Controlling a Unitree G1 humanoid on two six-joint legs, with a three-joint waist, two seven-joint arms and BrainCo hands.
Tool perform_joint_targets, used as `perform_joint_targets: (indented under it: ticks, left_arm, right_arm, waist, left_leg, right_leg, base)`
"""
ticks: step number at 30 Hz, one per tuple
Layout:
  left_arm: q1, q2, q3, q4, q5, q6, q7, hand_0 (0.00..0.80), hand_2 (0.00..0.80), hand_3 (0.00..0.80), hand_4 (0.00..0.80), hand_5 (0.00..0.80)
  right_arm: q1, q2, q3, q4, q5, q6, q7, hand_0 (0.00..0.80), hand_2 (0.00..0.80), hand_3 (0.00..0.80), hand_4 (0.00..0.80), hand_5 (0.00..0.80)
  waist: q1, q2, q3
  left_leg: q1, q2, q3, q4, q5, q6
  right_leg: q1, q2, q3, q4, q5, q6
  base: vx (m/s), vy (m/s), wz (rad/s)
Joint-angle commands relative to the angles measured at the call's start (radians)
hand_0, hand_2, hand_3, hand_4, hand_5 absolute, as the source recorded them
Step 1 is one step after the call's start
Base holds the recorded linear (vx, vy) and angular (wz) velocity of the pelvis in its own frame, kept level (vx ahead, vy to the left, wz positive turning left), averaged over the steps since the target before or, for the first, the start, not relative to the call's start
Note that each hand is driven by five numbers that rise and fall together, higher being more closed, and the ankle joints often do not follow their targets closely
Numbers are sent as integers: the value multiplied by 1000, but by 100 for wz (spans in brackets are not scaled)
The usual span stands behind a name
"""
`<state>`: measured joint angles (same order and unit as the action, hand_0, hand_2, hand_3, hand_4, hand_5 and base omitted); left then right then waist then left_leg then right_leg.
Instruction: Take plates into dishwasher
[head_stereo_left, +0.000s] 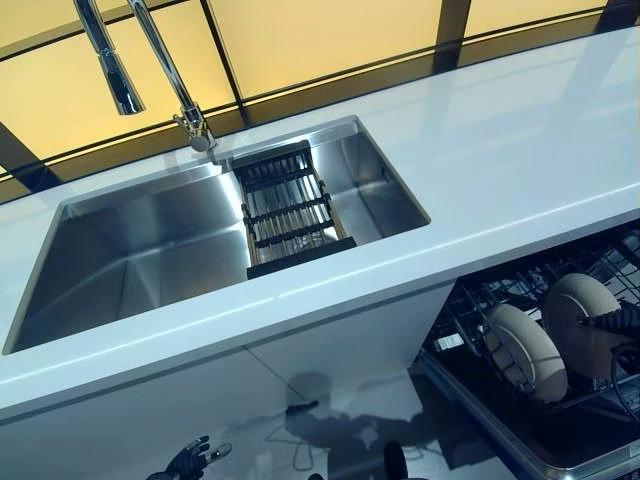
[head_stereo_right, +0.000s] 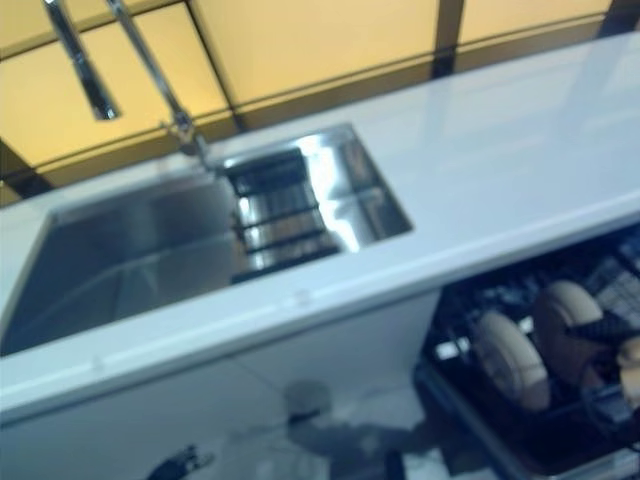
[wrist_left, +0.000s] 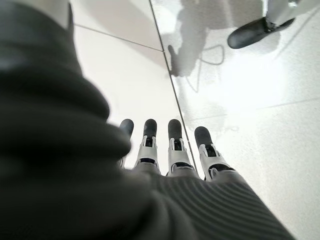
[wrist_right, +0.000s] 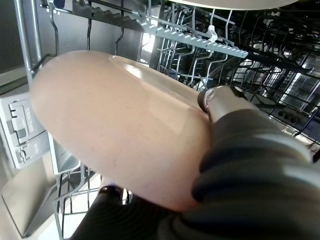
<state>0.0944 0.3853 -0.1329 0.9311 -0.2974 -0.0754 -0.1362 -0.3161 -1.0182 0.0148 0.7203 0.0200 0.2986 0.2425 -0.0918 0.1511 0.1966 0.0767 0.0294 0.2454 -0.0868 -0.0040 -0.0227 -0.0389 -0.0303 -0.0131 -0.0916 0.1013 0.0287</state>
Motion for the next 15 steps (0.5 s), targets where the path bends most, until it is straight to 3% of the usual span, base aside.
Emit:
perform_joint_targets:
  ticks: [1, 15]
  left_arm:
    - [-45, 6, -8, 27, -21, -14, 11, 0, 0, 0, 0, 0]
    - [-54, 6, -13, 5, -41, -9, 24, 0, 0, 0, 0, 0]
  right_arm:
    - [-128, -5, 35, 82, -54, -37, -29, 800, 800, 800, 800, 800]
    - [-178, -20, 74, 168, -109, -52, -36, 800, 800, 800, 800, 800]
  waist:
    - [22, -25, 3]
    - [26, 10, 24]
  left_leg:
    - [9, -42, -45, -1, -96, 55]
    - [-6, -45, -43, -1, -87, 51]
  right_leg:
    - [49, -34, -81, 4, -85, 55]
    - [32, -40, -81, 4, -84, 53]
  base:
    - [0, 0, 0]
    - [0, 0, 0]
